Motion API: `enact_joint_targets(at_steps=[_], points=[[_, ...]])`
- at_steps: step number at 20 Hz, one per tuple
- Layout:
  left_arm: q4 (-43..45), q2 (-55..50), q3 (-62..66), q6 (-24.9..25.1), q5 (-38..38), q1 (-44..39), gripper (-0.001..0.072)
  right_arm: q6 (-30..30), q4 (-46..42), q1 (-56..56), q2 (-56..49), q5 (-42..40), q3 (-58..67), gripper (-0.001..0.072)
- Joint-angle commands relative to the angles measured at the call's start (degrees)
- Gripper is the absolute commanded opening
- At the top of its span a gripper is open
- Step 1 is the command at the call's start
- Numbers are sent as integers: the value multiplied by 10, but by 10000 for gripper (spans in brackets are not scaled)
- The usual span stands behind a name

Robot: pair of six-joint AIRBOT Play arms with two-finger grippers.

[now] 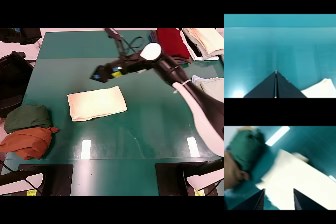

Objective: Fold the shirts.

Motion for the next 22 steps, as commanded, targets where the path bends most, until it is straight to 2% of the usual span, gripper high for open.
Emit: enact_joint_targets(at_steps=[1,2,4,7,9,13,14,16,18,19,22], points=[[2,-3,0,14,7,-31,20,49,-92,-97,17,40,-96,465],[2,-5,-1,14,6,-40,20,56,-89,-127,9,48,-122,602],[-2,-5,-1,14,7,-49,20,73,-84,-167,-22,51,-156,605],[-7,-5,-1,14,17,-50,20,72,-3,-179,-74,52,-174,595],[-7,-5,-1,14,16,-50,20,62,42,-160,-103,44,-169,595],[-10,-5,-1,14,16,-50,20,62,61,-93,-164,43,-105,594],[-12,-5,-1,14,16,-50,20,62,76,-78,-181,43,-85,553],[-15,-5,0,14,13,-50,20,57,101,-51,-206,43,-46,421],[-29,-5,-1,14,7,-52,19,50,100,-35,-218,41,-11,65],[-24,-5,-1,16,6,-61,19,40,100,-33,-217,40,3,21],[2,-5,-1,25,6,-113,19,40,99,-65,-197,43,42,21]])
